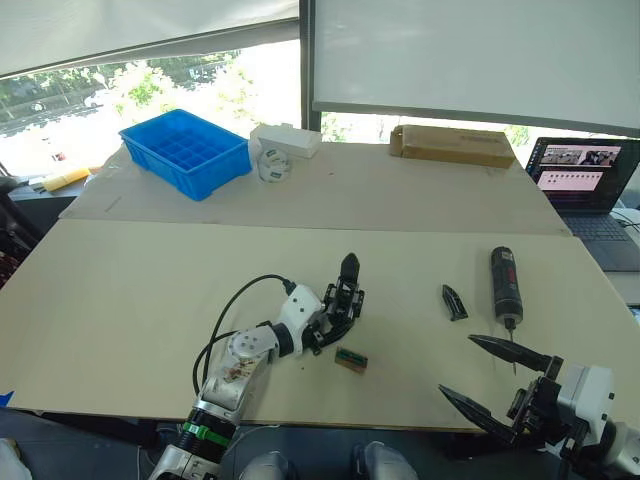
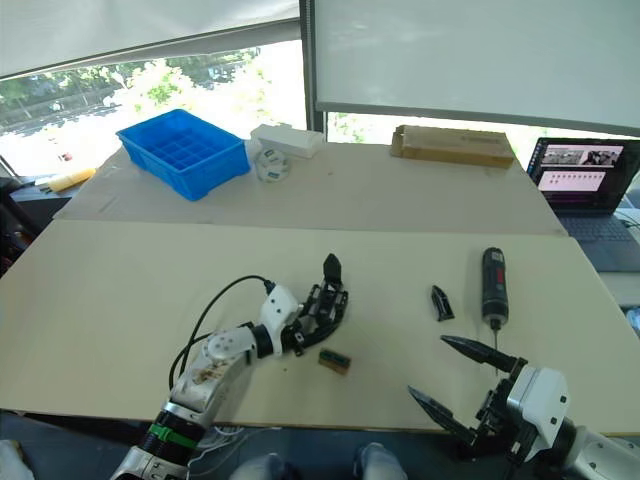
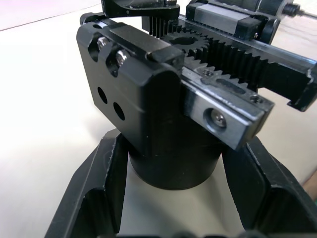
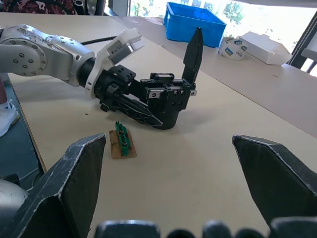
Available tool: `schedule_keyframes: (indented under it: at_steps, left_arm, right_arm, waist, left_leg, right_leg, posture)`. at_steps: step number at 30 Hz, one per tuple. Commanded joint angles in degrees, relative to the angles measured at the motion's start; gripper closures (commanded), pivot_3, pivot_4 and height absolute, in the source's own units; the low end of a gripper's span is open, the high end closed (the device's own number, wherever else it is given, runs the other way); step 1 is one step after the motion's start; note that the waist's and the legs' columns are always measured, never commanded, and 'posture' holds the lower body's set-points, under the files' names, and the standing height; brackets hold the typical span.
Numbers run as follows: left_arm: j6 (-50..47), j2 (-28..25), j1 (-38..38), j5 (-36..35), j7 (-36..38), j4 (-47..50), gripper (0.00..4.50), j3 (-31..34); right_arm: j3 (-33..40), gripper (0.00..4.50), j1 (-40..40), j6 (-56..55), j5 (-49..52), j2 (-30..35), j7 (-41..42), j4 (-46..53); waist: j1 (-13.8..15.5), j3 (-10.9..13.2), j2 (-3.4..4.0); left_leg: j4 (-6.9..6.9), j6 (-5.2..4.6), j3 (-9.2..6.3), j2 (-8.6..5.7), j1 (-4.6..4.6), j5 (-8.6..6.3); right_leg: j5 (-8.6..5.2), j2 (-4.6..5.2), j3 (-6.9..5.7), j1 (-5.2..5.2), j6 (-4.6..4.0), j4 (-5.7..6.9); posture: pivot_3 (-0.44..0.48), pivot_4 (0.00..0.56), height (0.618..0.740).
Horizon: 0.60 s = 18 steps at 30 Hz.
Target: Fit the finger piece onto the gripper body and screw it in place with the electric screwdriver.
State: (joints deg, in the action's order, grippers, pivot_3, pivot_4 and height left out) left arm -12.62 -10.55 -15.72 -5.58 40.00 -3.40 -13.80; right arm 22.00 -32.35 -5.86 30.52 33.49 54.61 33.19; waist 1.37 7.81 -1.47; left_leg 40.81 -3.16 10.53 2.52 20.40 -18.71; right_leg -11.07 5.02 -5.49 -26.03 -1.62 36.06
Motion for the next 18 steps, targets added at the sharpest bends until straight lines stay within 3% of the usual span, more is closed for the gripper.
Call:
schedule_keyframes:
  at_steps: [1, 13, 17, 18]
  left_arm:
    - [0.9, 0.2, -1.5, -0.9, 1.2, 1.7, 2.22, -0.9]
    - [-1.7, -0.9, -0.6, 0.0, 0.2, 1.5, 2.22, -1.6]
    - [-2.0, -1.4, -1.0, -0.5, 0.2, 1.0, 0.3, -0.5]
    - [-2.0, -1.6, -1.0, -0.7, 0.4, 1.0, 0.04, -0.4]
  right_arm:
    - [0.5, 0.0, -0.9, -1.8, -0.2, -0.7, 0.4, 0.4]
    - [0.4, 0.0, -3.1, -3.8, -0.8, -2.5, 0.9, 0.0]
    - [0.8, 0.0, -3.7, -4.2, -0.5, -2.5, 1.3, -0.2]
    - [0.9, 0.0, -3.8, -4.3, -0.5, -2.5, 1.4, -0.3]
  waist:
    - [0.0, 0.0, 0.0]
    - [0.1, 0.0, 0.03]
    - [0.1, 0.0, 0.04]
    - [0.1, 0.0, 0.04]
  left_leg:
    - [0.0, 0.0, 0.0, 0.0, 0.0, 0.0]
    - [0.0, -0.06, -0.01, 0.0, -0.06, -0.03]
    - [-0.01, -0.1, -0.01, 0.0, -0.08, -0.05]
    - [0.0, -0.1, -0.01, 0.0, -0.08, -0.06]
  right_leg:
    - [0.0, 0.0, 0.0, 0.0, 0.0, 0.0]
    - [-0.03, 0.12, -0.01, 0.06, 0.05, 0.01]
    - [-0.04, 0.13, -0.01, 0.07, 0.06, 0.01]
    - [-0.04, 0.13, 0.0, 0.07, 0.06, 0.01]
  posture:
    - [0.0, 0.15, 0.74]
    - [0.0, 0.15, 0.74]
    - [0.0, 0.15, 0.74]
    - [0.0, 0.15, 0.74]
